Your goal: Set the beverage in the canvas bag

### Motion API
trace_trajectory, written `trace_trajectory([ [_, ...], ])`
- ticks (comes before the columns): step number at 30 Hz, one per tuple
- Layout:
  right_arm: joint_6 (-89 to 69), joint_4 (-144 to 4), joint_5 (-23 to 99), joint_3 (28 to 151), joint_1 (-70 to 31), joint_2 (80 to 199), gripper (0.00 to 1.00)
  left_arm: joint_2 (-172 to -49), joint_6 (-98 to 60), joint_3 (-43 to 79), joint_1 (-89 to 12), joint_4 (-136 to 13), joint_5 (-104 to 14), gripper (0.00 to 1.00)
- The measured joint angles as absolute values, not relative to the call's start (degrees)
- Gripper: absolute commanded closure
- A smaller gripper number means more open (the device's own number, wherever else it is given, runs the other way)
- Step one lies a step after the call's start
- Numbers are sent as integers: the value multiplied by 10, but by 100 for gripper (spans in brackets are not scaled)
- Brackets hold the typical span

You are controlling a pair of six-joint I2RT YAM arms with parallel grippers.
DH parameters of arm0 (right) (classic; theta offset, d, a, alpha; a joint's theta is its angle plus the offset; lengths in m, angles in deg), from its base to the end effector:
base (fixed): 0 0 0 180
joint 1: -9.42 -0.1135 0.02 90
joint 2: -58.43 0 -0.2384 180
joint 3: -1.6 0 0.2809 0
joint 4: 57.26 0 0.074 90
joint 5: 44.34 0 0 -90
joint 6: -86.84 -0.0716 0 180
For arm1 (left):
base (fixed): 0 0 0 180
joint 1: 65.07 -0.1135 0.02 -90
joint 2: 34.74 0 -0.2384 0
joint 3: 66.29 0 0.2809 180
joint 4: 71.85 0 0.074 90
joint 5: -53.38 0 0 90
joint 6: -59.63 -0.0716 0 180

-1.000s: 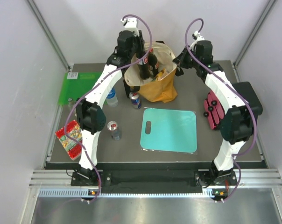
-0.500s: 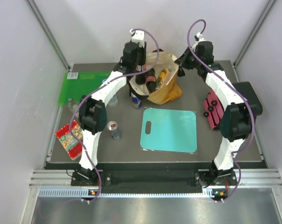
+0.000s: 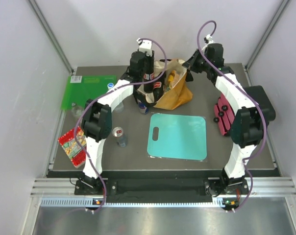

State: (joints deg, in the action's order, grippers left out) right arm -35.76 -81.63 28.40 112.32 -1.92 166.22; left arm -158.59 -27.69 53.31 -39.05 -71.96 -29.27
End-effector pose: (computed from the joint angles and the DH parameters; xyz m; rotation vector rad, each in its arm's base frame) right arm 0.4918 0.1203 0.3028 0.1657 2.0058 0.7923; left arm 0.5230 -0.2451 0.2802 0.2367 1.6326 -0.2772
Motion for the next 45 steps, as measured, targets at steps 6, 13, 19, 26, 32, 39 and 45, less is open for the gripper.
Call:
trace_trajectory([
  [6, -359, -829, 280, 1157, -19, 1681, 100, -1548, -271, 481, -388, -732, -313, 100],
  [13, -362, -843, 281, 1178, -13, 1689, 100, -1513, -273, 433, -375, -735, -346, 100],
  [19, -364, -846, 280, 1180, -13, 1689, 100, -1506, -271, 412, -371, -746, -369, 60],
  [26, -368, -846, 273, 1180, -13, 1689, 100, -1494, -246, 412, -360, -753, -391, 43],
  [32, -368, -846, 269, 1180, -13, 1689, 100, -1465, -246, 412, -344, -752, -407, 43],
  [39, -368, -853, 269, 1184, -13, 1690, 100, -1454, -243, 427, -350, -693, -406, 40],
  [45, -368, -856, 267, 1188, -13, 1692, 100, -1441, -226, 473, -380, -597, -405, 38],
])
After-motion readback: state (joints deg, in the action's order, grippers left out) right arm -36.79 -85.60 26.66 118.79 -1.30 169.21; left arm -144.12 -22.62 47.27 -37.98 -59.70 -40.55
